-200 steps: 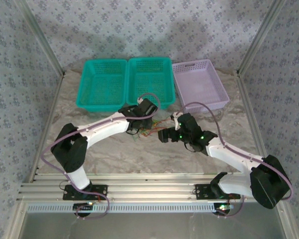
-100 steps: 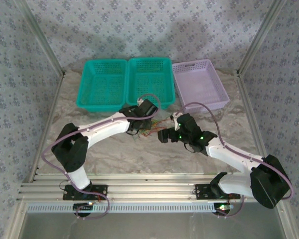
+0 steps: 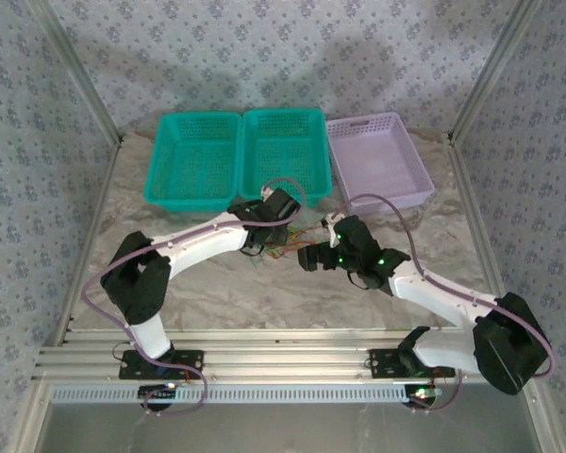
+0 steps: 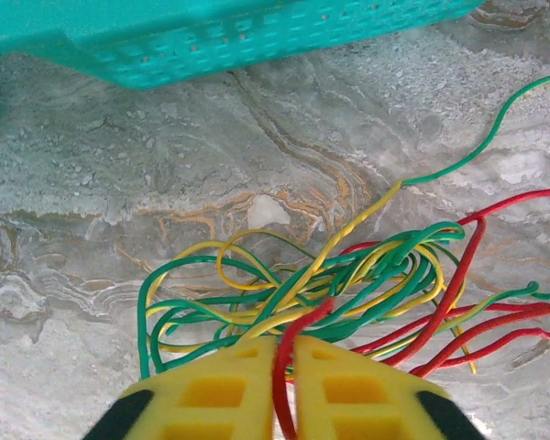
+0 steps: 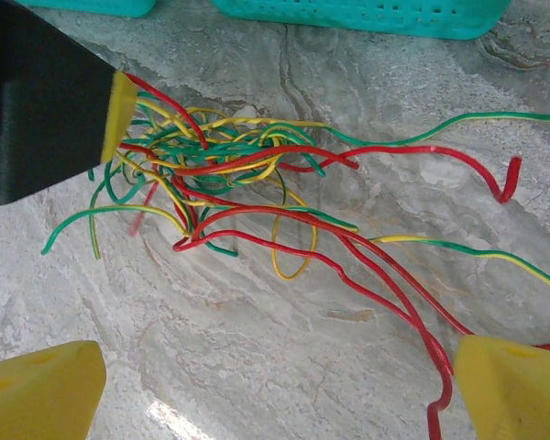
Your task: Untangle the cables
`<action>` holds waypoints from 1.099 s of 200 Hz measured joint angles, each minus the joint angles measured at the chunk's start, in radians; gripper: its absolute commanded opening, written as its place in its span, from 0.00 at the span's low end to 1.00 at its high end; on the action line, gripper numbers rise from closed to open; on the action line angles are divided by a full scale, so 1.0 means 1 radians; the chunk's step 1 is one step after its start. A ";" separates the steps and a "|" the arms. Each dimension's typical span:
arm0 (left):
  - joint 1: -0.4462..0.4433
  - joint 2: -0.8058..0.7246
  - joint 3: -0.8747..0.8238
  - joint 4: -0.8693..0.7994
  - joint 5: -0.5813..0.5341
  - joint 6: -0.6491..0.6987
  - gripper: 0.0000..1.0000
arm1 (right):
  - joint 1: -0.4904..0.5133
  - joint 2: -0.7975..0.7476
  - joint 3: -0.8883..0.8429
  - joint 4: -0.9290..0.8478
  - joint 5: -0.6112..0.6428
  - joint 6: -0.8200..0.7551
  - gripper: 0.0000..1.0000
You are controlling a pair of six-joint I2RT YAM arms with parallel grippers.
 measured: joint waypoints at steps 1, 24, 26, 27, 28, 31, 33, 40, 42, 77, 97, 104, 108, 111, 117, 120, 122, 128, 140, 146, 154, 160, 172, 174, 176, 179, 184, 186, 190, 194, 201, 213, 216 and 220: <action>0.000 0.000 0.000 0.000 0.000 0.002 0.05 | 0.000 0.001 0.000 0.000 0.000 0.000 1.00; 0.000 0.000 0.002 0.000 0.000 0.001 0.00 | 0.000 0.013 0.000 0.002 0.000 0.006 1.00; 0.000 0.000 0.002 0.000 0.000 0.003 0.00 | 0.000 0.013 0.000 0.002 0.000 0.006 1.00; 0.000 0.000 0.002 0.000 0.000 0.003 0.00 | 0.000 0.014 0.000 0.002 0.000 0.007 1.00; 0.000 0.000 0.002 0.000 -0.001 0.003 0.00 | 0.000 0.014 0.000 0.002 0.000 0.007 1.00; 0.000 0.000 0.002 0.000 -0.001 0.003 0.00 | 0.000 0.015 0.000 0.002 0.000 0.007 1.00; 0.000 0.000 0.002 0.000 -0.001 0.003 0.00 | 0.000 0.016 0.000 0.002 0.001 0.008 1.00; 0.000 0.000 0.002 0.000 -0.001 0.003 0.00 | 0.000 0.019 0.000 0.003 0.003 0.008 1.00; 0.000 0.000 0.002 0.000 0.000 0.003 0.00 | 0.000 0.019 0.000 0.003 0.003 0.009 1.00; 0.000 0.000 0.002 0.000 0.000 0.000 0.00 | 0.000 0.056 0.018 0.002 0.022 0.024 1.00; 0.000 -0.007 -0.001 0.003 0.001 -0.006 0.00 | 0.000 0.100 0.049 0.002 0.039 0.043 1.00; 0.000 -0.016 -0.007 0.005 0.004 -0.010 0.00 | 0.000 0.117 0.061 0.001 0.044 0.050 1.00; 0.000 -0.019 -0.010 0.005 0.005 -0.011 0.00 | 0.000 0.123 0.067 0.001 0.046 0.054 1.00; 0.000 -0.027 -0.014 0.005 0.006 -0.013 0.00 | 0.000 0.131 0.071 0.002 0.048 0.056 1.00; 0.000 -0.041 -0.024 0.006 0.009 -0.017 0.00 | 0.000 0.150 0.084 0.000 0.056 0.064 1.00; 0.000 -0.047 -0.029 0.008 0.012 -0.019 0.00 | 0.000 0.155 0.087 0.000 0.060 0.066 1.00; 0.000 -0.053 -0.032 0.007 0.013 -0.020 0.00 | 0.000 0.158 0.089 0.000 0.060 0.068 1.00; 0.000 -0.067 -0.041 0.010 0.016 -0.024 0.00 | 0.000 0.179 0.099 0.000 0.068 0.075 0.99; 0.000 -0.103 -0.060 0.019 0.021 -0.032 0.00 | 0.000 0.207 0.112 -0.002 0.079 0.084 0.99; 0.000 -0.119 -0.068 0.022 0.023 -0.035 0.00 | 0.000 0.222 0.118 -0.001 0.083 0.087 0.98; 0.000 -0.144 -0.080 0.035 0.024 -0.044 0.00 | 0.000 0.242 0.124 -0.001 0.089 0.093 0.97; 0.000 -0.160 -0.089 0.044 0.027 -0.048 0.00 | 0.000 0.256 0.128 -0.001 0.090 0.099 0.97; 0.000 -0.192 -0.111 0.061 0.035 -0.060 0.00 | 0.000 0.285 0.137 0.001 0.090 0.110 0.96; 0.000 -0.196 -0.114 0.063 0.037 -0.061 0.00 | 0.000 0.291 0.140 0.001 0.090 0.111 0.96; 0.000 -0.200 -0.117 0.065 0.038 -0.062 0.00 | 0.000 0.297 0.142 0.001 0.090 0.113 0.96; 0.000 -0.208 -0.124 0.071 0.041 -0.066 0.00 | 0.000 0.305 0.145 0.002 0.090 0.115 0.95; 0.000 -0.216 -0.132 0.079 0.045 -0.070 0.00 | 0.000 0.316 0.149 0.003 0.092 0.119 0.95; 0.000 -0.219 -0.135 0.080 0.047 -0.072 0.00 | 0.000 0.320 0.150 0.003 0.092 0.119 0.95; 0.000 -0.225 -0.140 0.086 0.048 -0.075 0.00 | 0.000 0.328 0.153 0.003 0.093 0.121 0.95; 0.000 -0.231 -0.149 0.097 0.051 -0.080 0.00 | 0.000 0.335 0.156 0.002 0.095 0.126 0.95; 0.000 -0.241 -0.162 0.109 0.058 -0.084 0.00 | 0.000 0.350 0.161 0.003 0.097 0.129 0.94; 0.000 -0.258 -0.181 0.120 0.068 -0.092 0.00 | 0.000 0.372 0.171 0.004 0.100 0.136 0.94; 0.000 -0.261 -0.185 0.123 0.069 -0.093 0.00 | 0.000 0.378 0.174 0.004 0.100 0.137 0.93; 0.000 -0.266 -0.190 0.125 0.070 -0.095 0.00 | 0.000 0.388 0.178 0.004 0.101 0.138 0.93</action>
